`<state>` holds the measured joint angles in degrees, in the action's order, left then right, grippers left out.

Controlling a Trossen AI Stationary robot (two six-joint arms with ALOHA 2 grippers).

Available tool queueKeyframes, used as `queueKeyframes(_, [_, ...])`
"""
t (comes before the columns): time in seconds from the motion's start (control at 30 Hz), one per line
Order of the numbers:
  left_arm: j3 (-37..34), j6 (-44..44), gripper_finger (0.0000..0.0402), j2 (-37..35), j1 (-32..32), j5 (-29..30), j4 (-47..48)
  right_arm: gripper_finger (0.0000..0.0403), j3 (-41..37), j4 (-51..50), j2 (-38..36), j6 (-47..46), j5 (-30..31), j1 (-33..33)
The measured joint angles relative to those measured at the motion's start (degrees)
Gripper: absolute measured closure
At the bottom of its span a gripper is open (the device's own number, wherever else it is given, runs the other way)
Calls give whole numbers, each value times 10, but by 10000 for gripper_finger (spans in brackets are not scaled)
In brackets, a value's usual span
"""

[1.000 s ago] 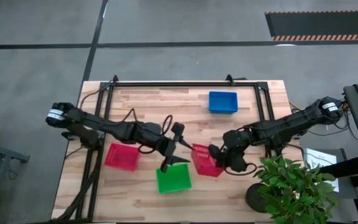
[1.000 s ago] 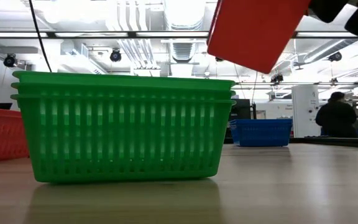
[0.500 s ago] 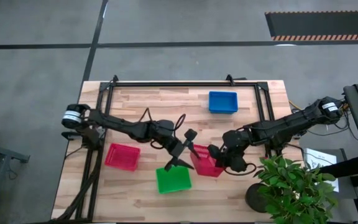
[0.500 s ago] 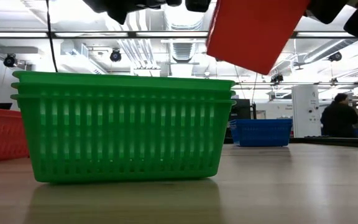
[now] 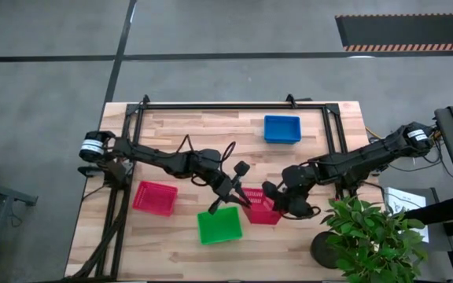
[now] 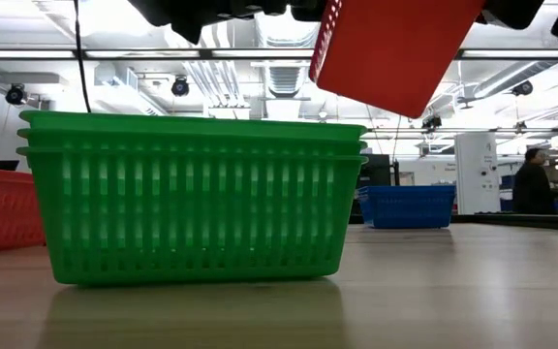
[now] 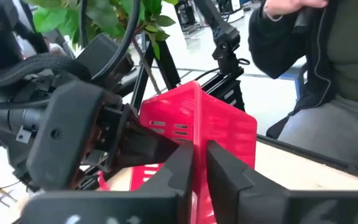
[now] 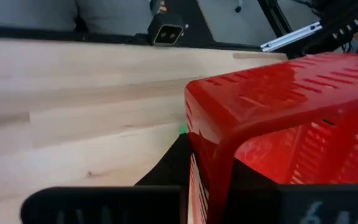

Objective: Stack baskets by color
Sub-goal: Stack the right red bin on top of the stacked red bins

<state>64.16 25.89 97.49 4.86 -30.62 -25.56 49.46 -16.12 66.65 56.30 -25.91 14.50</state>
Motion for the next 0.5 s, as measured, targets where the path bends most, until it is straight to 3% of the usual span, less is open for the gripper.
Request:
queueKeyframes(0.17, [0, 2, 395, 0, 0, -1, 1, 368, 0, 2, 0, -25, 6, 0])
queueKeyframes(0.5, [0, 0, 401, 0, 1, 1, 2, 260, 0, 0, -20, -65, 28, -2])
